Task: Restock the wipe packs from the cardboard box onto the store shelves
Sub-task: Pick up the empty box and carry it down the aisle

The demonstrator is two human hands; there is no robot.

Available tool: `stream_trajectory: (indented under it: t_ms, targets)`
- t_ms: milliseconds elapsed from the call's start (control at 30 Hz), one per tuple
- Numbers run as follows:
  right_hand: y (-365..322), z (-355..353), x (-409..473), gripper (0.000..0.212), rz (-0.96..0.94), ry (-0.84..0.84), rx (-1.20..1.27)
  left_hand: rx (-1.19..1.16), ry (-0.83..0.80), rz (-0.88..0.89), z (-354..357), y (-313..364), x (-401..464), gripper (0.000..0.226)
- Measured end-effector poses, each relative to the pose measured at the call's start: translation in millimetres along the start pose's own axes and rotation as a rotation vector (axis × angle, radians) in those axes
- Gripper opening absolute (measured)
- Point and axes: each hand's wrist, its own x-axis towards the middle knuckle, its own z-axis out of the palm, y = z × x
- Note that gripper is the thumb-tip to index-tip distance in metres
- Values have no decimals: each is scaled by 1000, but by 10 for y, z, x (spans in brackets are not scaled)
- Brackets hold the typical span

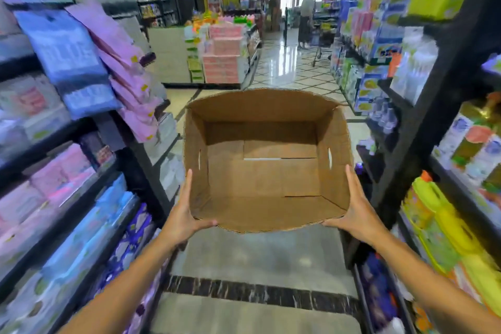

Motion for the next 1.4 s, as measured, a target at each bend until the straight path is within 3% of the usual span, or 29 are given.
stream_trajectory:
  t_ms: [333, 933, 1200, 1400]
  targets:
    - [346, 230, 2729, 157, -40, -40, -56, -28, 114, -120, 98, -522, 2223, 151]
    - [997, 864, 7533, 155, -78, -133, -10, 7, 113, -129, 201, -1864, 6718, 139]
    - [1429, 1348, 9830, 155, -132, -210, 76, 47, 228, -255, 269, -2249, 8476, 139]
    - [1393, 1622, 11583, 152, -225, -371, 116, 77, 338, -427, 203, -2495, 9541, 141]
